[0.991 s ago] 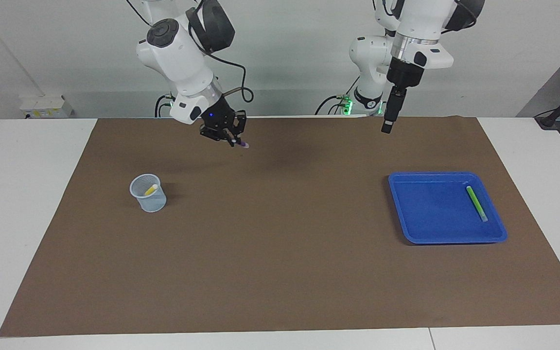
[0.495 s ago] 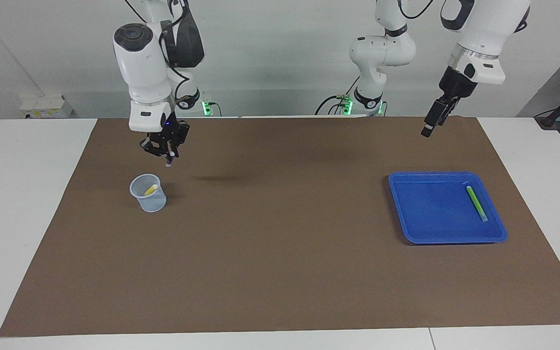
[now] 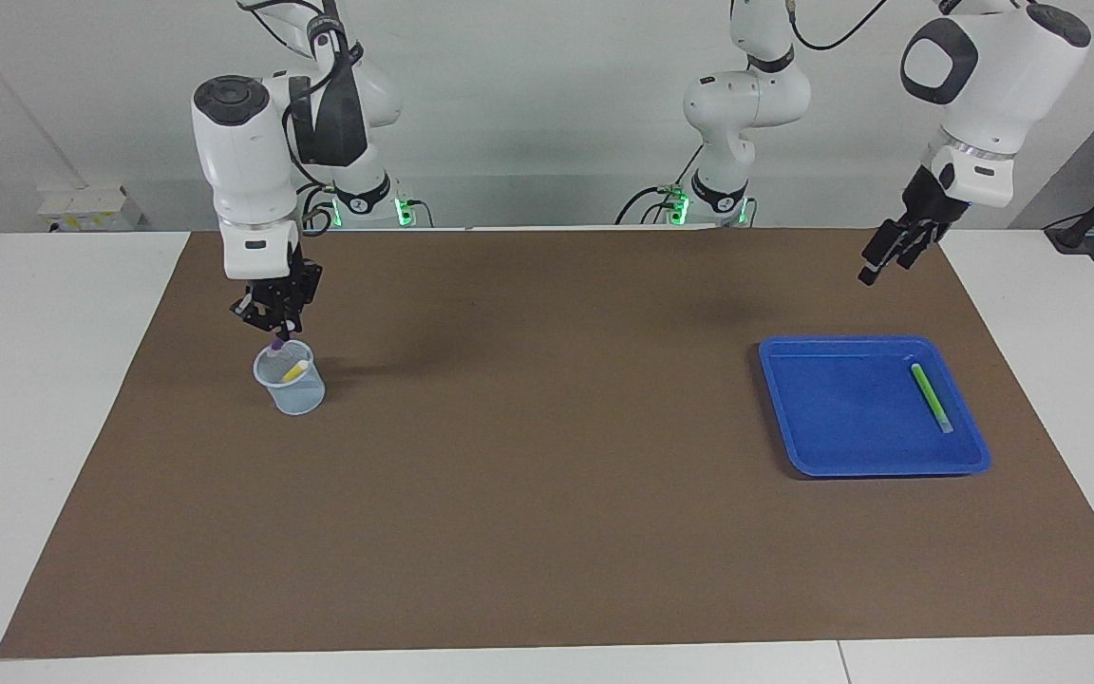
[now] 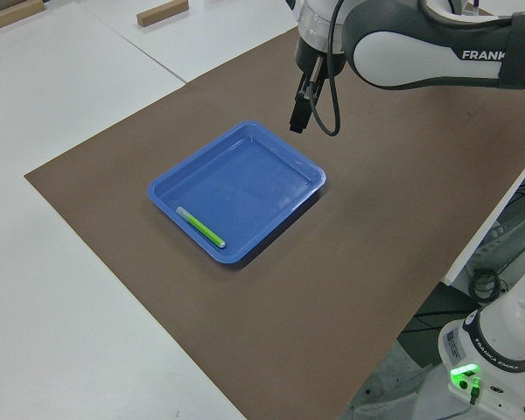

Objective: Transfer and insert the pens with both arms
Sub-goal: 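Lower the purple pen into the white cup with the right gripper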

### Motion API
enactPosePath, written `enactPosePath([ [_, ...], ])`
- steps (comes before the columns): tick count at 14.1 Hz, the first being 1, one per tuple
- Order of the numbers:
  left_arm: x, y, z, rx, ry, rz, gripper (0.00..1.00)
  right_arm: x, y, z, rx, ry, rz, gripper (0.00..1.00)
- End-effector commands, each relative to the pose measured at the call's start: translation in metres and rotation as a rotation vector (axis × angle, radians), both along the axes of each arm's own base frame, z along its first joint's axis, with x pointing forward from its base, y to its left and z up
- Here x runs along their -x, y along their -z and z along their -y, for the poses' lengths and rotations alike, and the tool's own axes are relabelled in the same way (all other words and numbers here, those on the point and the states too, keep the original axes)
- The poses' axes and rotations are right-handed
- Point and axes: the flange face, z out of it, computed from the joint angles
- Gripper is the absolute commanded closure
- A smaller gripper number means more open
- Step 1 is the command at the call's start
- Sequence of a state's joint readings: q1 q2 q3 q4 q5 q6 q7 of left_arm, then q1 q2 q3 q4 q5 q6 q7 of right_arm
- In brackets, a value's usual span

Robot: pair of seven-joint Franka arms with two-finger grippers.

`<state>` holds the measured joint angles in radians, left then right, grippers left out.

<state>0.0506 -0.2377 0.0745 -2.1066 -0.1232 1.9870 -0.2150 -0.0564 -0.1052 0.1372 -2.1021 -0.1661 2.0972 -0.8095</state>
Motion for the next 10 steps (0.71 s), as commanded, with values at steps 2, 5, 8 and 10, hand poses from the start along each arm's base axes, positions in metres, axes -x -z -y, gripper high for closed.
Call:
enactPosePath([
  [2,-0.017,0.036,-0.022,-0.017,0.138,0.001,0.0,0.005,0.017,0.003,0.012,-0.013,0.021,1.0],
  [5,-0.034,0.068,-0.037,-0.04,0.222,0.008,0.01,0.005,0.019,0.009,0.006,-0.003,0.021,0.66],
  [8,-0.051,0.099,-0.055,-0.066,0.283,0.02,0.02,0.005,0.014,0.01,0.004,0.009,-0.002,0.0],
  [10,-0.059,0.112,-0.062,-0.08,0.29,0.032,0.03,0.003,-0.011,0.008,0.008,0.015,-0.004,0.0],
])
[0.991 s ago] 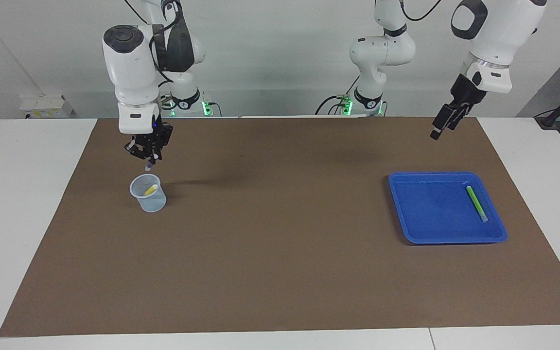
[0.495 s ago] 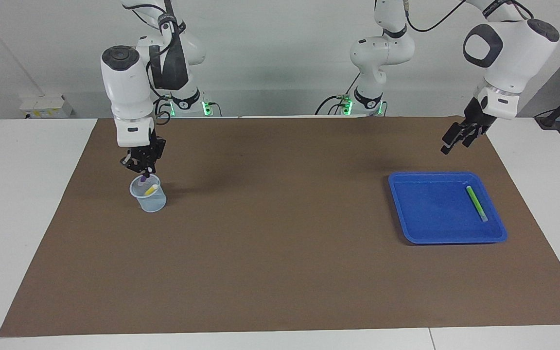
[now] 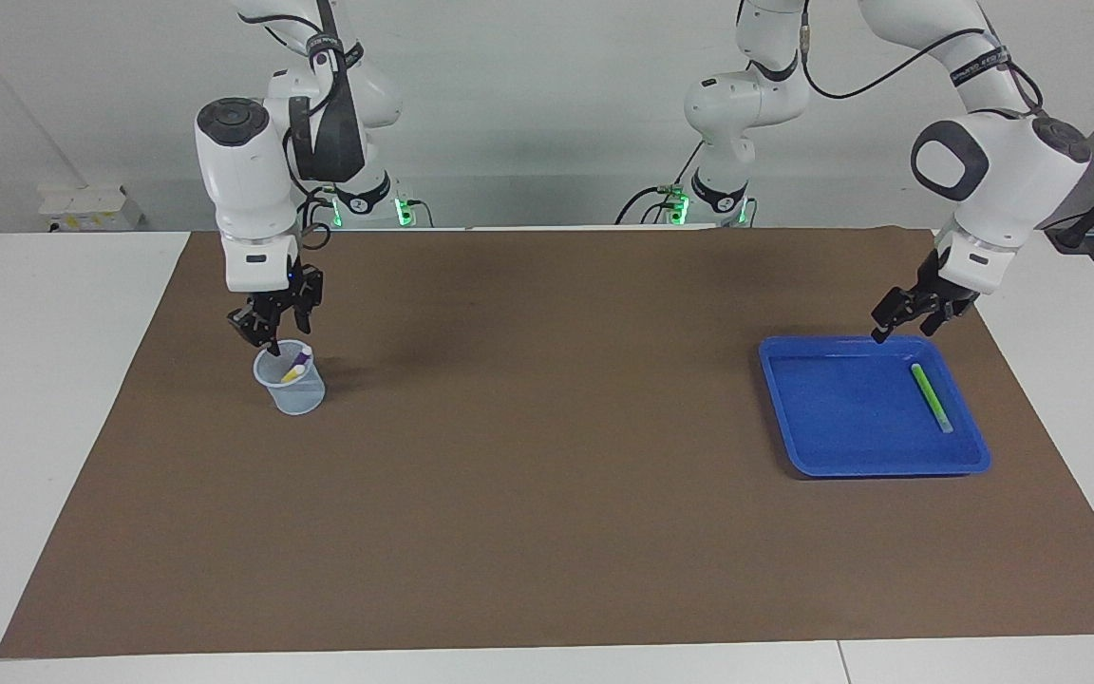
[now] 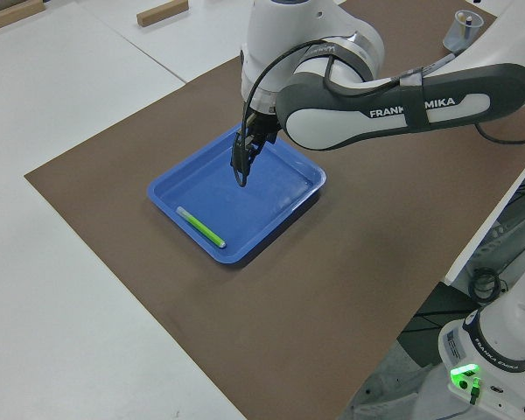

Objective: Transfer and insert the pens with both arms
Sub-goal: 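Lower the purple pen into the white cup with the right gripper, then open the right gripper and withdraw it from the cup toward center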

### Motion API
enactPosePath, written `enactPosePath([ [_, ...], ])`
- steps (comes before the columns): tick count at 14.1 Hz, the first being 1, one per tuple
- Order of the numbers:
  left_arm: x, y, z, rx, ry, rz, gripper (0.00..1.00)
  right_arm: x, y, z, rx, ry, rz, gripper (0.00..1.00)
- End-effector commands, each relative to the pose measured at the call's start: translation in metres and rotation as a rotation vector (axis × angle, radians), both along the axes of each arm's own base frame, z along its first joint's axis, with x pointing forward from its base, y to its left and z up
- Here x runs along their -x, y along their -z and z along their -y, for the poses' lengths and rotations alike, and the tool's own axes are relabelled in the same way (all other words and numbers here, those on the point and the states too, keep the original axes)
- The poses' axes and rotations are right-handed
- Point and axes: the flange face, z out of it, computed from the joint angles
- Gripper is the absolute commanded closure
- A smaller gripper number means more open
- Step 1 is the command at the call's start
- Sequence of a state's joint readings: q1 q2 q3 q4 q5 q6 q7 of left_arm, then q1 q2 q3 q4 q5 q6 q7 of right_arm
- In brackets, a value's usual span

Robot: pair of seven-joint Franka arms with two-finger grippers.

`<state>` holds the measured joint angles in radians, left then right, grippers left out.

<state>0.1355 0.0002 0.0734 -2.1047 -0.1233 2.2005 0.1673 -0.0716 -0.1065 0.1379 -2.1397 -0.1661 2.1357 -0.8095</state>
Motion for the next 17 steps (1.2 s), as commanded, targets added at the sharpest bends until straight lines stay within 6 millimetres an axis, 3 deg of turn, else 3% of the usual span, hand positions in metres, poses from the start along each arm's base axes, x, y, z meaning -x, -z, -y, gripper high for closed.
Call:
enactPosePath([
  [1,-0.016,0.013,-0.01,-0.01,0.04,0.026,0.03,-0.002,-0.043,0.0,-0.011,0.024,-0.012,0.0],
  [4,-0.028,0.027,-0.025,-0.023,0.112,0.021,0.03,0.0,-0.094,-0.003,-0.085,0.068,-0.043,0.0],
  [6,-0.037,0.038,-0.029,-0.031,0.148,0.021,0.04,0.011,-0.121,-0.009,-0.114,0.072,-0.031,0.0],
  [9,-0.05,0.061,-0.047,-0.047,0.178,0.026,0.04,0.037,-0.15,-0.019,-0.19,0.131,-0.035,0.0],
  [11,-0.058,0.075,-0.062,-0.053,0.192,0.021,0.05,0.045,-0.158,-0.032,-0.326,0.191,-0.057,0.0],
  [13,-0.065,0.082,-0.07,-0.062,0.208,0.028,0.05,0.051,-0.162,-0.063,-0.421,0.298,-0.074,0.0],
  [14,-0.066,0.087,-0.071,-0.062,0.207,0.028,0.05,0.055,-0.162,-0.089,-0.429,0.386,-0.083,0.0],
  [16,-0.068,0.097,-0.072,-0.068,0.206,0.033,0.06,0.06,-0.15,-0.14,-0.451,0.544,-0.095,0.0],
  [17,-0.068,0.102,-0.073,-0.068,0.207,0.03,0.06,0.059,-0.14,-0.154,-0.468,0.606,-0.105,0.0],
])
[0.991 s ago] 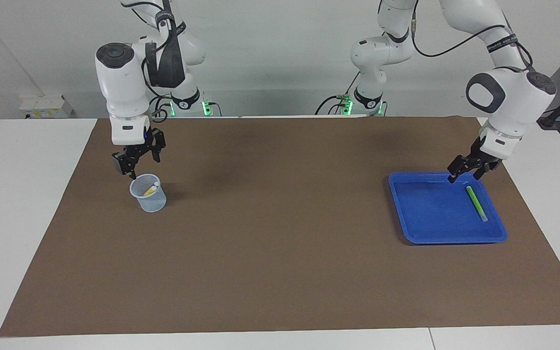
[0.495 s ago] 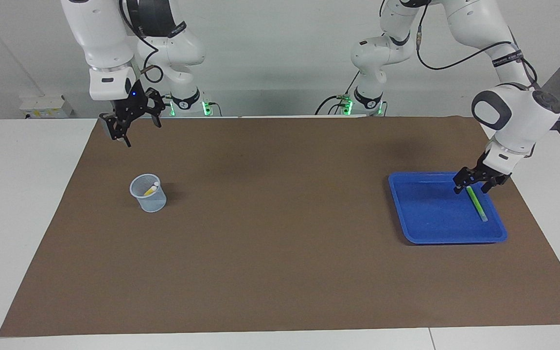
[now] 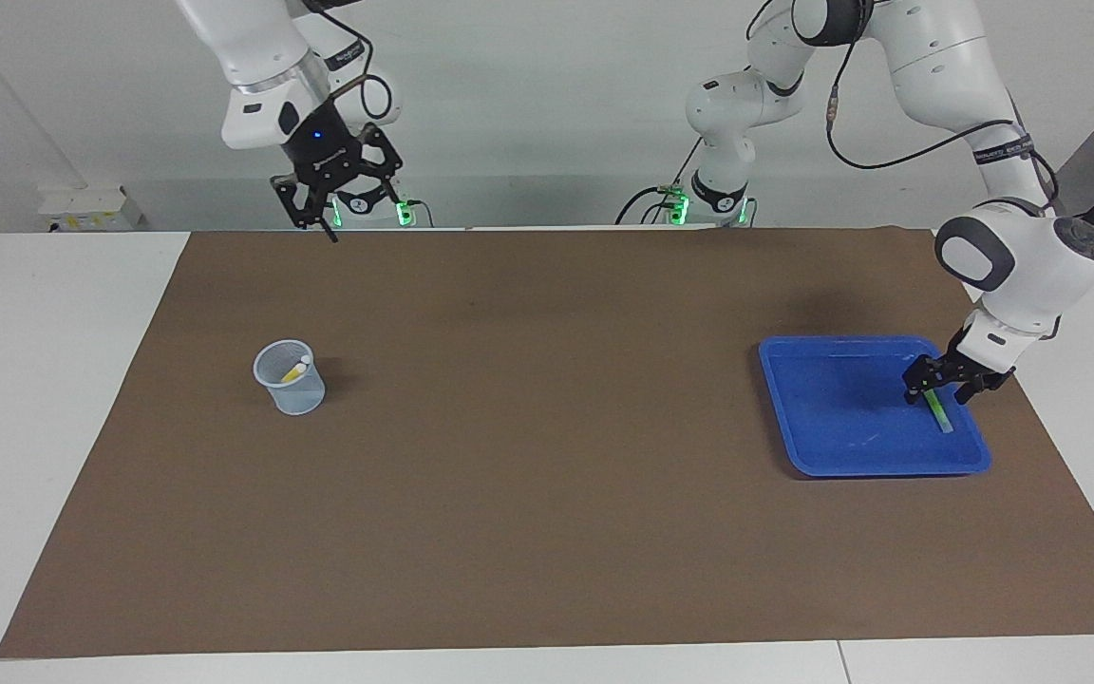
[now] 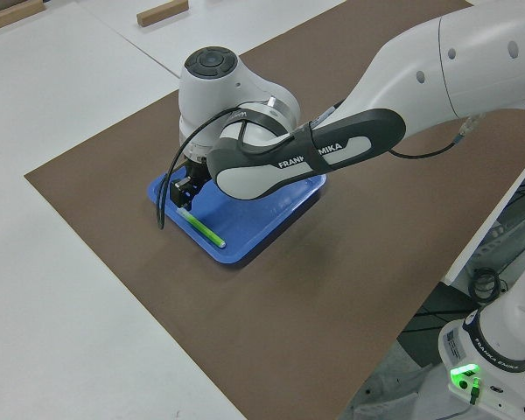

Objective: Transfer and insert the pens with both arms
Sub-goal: 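Open the right gripper and withdraw it from the cup toward center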

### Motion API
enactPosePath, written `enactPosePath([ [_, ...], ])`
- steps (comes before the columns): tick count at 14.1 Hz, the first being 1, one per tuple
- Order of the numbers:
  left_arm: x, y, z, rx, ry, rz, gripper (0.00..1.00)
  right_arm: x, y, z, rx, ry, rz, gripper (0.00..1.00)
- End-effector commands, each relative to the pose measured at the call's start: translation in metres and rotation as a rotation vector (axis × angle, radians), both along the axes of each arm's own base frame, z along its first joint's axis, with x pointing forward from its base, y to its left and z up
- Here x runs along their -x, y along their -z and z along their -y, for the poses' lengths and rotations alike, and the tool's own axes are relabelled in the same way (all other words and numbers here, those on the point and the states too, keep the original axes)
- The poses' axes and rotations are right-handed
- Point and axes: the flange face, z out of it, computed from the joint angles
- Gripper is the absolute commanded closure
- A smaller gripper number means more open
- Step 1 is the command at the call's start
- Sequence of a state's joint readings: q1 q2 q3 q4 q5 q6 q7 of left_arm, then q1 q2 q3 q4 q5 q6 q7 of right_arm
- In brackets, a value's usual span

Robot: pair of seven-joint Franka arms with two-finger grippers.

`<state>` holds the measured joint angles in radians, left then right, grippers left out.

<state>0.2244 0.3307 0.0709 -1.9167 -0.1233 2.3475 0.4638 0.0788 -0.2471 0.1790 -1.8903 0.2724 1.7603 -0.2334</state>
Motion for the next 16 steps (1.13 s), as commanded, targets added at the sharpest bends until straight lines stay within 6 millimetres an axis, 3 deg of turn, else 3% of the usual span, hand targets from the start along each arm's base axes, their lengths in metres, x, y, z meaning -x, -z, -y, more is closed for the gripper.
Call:
enactPosePath([
  [1,-0.007,0.01,-0.005,-0.001,0.012,0.019,0.07,-0.003,0.023,-0.033,-0.097,0.156,-0.061,0.0],
  [5,-0.005,0.016,-0.015,-0.005,0.022,0.019,0.07,-0.013,0.045,-0.031,-0.19,0.246,-0.089,0.0],
  [7,-0.003,0.019,-0.019,0.003,0.013,0.021,0.07,-0.014,0.066,-0.034,-0.203,0.312,-0.114,0.0],
  [11,-0.006,0.029,-0.012,0.004,0.01,0.037,0.08,-0.022,0.091,-0.039,-0.304,0.442,-0.212,0.0],
  [16,-0.008,0.036,-0.011,0.002,0.006,0.047,0.08,-0.02,0.098,-0.042,-0.372,0.517,-0.277,0.0],
])
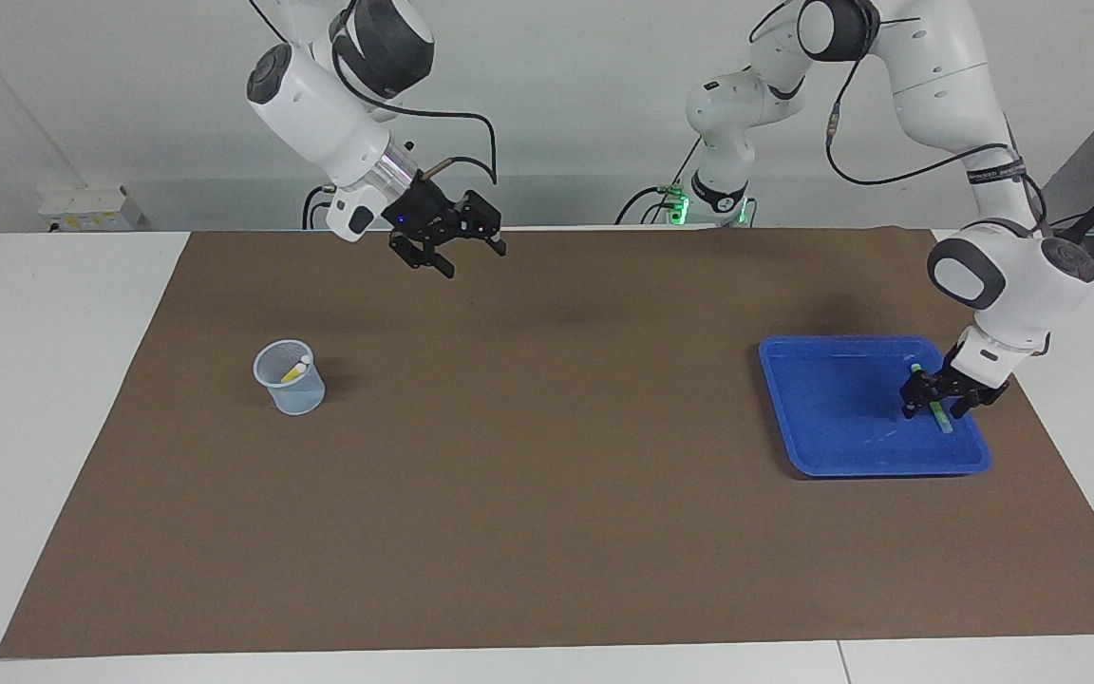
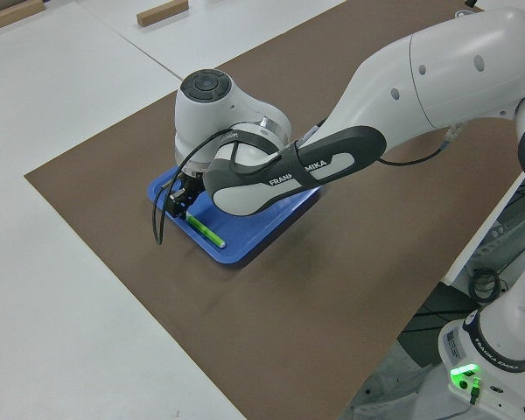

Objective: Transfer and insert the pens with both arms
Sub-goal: 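Open the right gripper and withdraw it from the cup toward center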

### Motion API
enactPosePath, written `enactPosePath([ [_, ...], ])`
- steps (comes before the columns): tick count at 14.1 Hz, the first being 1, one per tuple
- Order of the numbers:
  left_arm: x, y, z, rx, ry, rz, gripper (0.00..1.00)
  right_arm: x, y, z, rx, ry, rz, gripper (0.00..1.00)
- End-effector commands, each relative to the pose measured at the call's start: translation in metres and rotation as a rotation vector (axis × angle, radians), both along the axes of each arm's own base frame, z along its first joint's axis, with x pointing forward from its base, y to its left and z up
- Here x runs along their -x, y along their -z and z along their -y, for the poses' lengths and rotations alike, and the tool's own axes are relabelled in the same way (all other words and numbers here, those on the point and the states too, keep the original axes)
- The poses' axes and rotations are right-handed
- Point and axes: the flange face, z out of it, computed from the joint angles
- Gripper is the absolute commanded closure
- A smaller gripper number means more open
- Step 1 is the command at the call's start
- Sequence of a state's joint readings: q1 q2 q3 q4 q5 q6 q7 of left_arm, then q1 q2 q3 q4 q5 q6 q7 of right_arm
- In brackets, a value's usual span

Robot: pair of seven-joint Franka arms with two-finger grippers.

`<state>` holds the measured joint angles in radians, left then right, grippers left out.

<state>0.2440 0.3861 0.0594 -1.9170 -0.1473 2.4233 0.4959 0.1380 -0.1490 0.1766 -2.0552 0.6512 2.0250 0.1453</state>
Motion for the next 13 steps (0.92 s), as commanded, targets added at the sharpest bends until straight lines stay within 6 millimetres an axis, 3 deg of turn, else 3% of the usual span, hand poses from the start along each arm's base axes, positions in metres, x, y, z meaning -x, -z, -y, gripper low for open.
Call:
enactPosePath([
  [1,-0.004,0.009,-0.003,0.0,0.005,0.024,0.08,0.002,0.002,0.001,-0.023,0.037,-0.011,0.0],
  [6,-0.005,0.01,0.0,-0.002,0.01,0.028,0.26,0.003,0.002,0.002,-0.025,0.065,-0.031,0.0],
  [11,-0.005,0.01,-0.001,-0.002,0.008,0.029,0.3,0.004,0.009,-0.006,-0.024,0.115,-0.032,0.0],
  [13,-0.005,0.01,-0.001,-0.003,0.008,0.031,0.48,0.004,0.013,-0.006,-0.022,0.116,-0.035,0.0],
])
